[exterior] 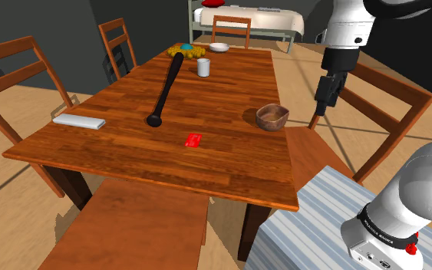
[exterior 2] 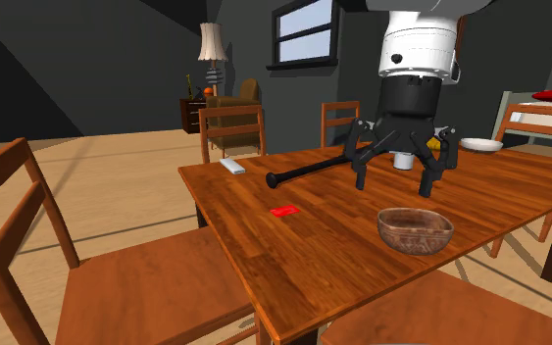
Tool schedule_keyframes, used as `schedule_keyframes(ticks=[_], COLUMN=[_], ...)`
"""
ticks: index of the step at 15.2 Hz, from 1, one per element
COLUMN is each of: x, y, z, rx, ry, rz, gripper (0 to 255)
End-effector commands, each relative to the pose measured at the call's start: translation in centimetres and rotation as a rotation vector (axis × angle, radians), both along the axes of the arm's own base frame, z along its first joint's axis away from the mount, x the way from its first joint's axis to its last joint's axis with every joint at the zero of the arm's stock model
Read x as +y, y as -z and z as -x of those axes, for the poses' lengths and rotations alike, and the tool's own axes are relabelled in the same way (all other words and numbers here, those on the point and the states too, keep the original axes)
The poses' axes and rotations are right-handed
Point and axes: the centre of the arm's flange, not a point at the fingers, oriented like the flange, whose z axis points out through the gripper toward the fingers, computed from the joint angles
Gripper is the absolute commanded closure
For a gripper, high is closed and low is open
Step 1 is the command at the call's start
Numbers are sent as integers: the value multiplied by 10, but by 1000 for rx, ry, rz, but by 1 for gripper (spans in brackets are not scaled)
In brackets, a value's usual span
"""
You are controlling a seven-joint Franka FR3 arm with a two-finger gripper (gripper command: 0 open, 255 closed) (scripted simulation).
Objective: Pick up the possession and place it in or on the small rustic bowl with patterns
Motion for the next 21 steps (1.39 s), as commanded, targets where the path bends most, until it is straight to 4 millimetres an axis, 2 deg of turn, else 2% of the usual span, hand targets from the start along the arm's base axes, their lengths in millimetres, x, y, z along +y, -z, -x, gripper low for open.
schedule_keyframes(ticks=[1,11,21], x=[0,85,145], y=[0,46,103], z=[0,-94,-200], rx=[0,127,254], ry=[0,263,526], rz=[0,-27,-54], gripper=[0,0,0])
